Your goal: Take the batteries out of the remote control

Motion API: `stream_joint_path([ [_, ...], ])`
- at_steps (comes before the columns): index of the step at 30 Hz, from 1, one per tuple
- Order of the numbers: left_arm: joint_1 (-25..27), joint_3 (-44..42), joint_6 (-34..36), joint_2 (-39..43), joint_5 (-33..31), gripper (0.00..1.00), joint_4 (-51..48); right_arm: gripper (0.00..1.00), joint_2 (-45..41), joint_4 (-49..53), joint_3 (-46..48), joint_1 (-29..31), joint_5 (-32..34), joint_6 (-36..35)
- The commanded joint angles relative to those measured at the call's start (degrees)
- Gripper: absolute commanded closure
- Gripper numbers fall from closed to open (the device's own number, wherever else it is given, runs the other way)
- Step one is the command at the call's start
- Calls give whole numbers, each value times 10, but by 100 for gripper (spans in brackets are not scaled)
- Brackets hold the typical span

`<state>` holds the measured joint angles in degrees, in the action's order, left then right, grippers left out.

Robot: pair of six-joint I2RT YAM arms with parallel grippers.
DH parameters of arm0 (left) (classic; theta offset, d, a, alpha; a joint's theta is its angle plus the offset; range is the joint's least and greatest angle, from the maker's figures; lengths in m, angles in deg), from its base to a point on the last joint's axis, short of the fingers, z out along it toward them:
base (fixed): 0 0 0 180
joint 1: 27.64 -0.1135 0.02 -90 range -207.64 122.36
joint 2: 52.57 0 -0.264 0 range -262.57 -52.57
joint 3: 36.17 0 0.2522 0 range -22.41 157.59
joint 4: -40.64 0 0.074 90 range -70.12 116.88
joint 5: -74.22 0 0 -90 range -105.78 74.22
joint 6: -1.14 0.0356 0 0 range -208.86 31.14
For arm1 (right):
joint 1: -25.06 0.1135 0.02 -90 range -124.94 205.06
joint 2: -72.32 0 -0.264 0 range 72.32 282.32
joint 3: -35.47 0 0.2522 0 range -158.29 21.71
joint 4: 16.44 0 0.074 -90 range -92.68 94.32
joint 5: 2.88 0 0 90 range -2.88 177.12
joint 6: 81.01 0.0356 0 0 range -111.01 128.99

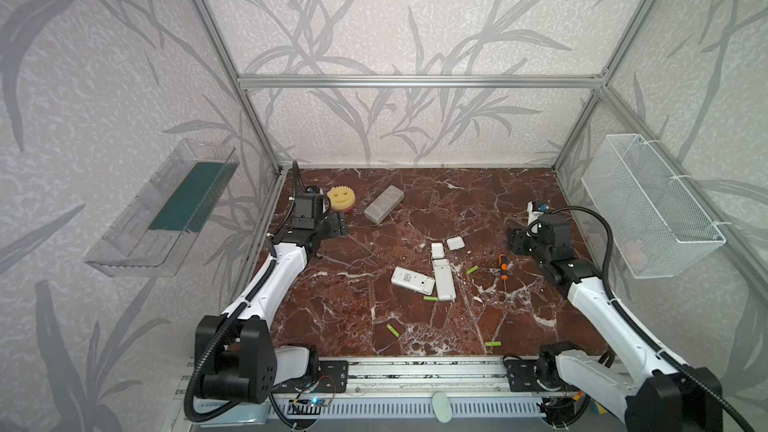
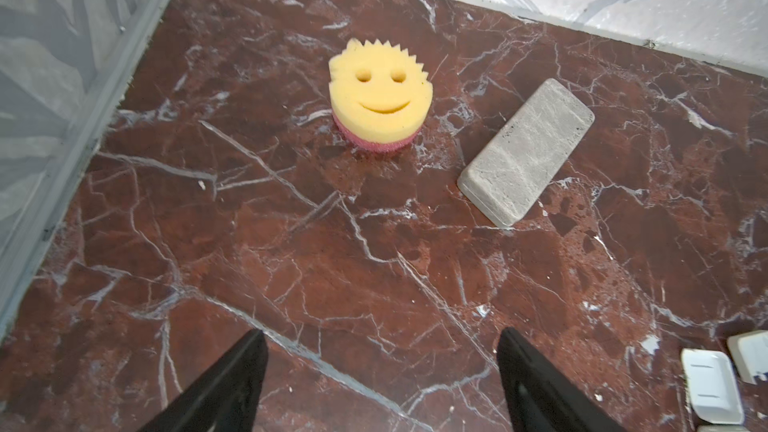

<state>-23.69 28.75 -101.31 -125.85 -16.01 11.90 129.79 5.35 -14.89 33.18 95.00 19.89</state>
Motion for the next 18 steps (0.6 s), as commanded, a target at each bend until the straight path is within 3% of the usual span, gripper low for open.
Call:
stream_joint_path([
  [1,-3,-63,78,37,-62,6,127,18,-28,-130,59,-3,77,-30],
  [5,-3,-153,103,58,-119,3,259,10,-24,-241,126,-3,118,-48],
  [9,-3,-229,111,50,-119,1,378,1,16,-316,162,-3,139,-44],
  [18,-3,-302,116,-7,-138,1,528,1,99,-451,201,-3,114,-80],
])
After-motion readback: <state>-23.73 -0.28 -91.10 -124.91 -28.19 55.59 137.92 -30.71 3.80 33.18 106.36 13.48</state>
